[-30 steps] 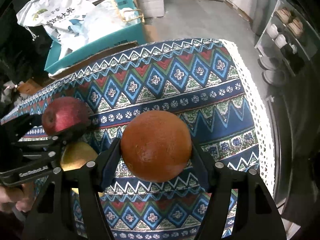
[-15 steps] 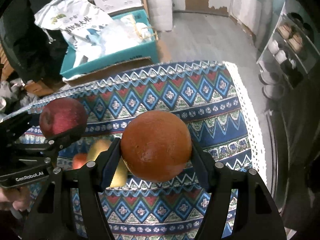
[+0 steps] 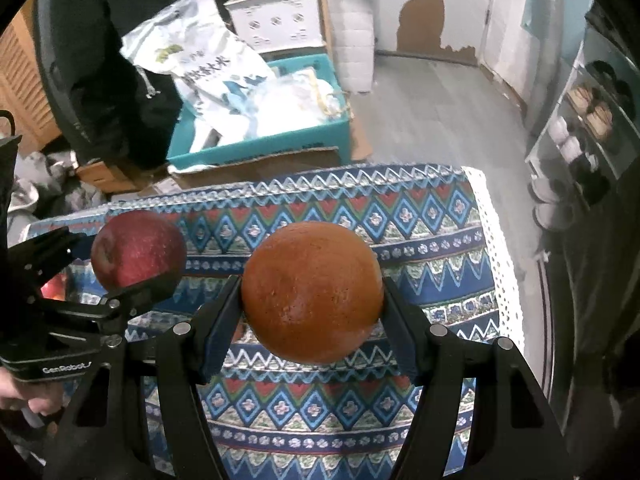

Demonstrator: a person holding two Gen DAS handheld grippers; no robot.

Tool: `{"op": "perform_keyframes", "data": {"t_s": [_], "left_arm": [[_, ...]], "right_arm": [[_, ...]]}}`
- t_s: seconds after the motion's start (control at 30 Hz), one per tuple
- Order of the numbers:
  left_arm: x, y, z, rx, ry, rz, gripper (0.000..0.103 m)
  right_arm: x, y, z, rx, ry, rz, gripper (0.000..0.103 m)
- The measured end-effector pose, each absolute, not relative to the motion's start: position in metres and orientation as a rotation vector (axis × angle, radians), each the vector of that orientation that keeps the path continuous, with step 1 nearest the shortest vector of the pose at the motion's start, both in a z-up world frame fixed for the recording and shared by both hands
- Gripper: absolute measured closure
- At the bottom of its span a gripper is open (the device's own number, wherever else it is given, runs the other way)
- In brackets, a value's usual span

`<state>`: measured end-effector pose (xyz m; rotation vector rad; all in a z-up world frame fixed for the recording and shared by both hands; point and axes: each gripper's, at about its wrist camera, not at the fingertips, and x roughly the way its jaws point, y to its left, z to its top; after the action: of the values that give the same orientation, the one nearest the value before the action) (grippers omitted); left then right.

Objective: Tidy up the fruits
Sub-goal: 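Carry the red apple with the left tool while the right tool carries the orange toward the bowl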

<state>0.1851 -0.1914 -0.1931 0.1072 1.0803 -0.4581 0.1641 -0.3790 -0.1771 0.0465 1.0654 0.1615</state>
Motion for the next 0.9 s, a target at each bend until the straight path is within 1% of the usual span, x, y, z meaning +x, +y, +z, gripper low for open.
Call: {"op": "perform_keyframes", "data": {"t_s": [0.6,0.9], "left_arm": [[0.136,-0.104,-0.166,0.064,1.067,-0.374,0.029],[0.112,-0.051,-0.154,0.038,1.047,-0.314,0.029]], "right_arm": [[0.147,-0.315,-0.144,0.031,1.018,0.333,0.035],[0.142,-0.264,-0.134,-0.005,1.009,0.432,0.035]]}}
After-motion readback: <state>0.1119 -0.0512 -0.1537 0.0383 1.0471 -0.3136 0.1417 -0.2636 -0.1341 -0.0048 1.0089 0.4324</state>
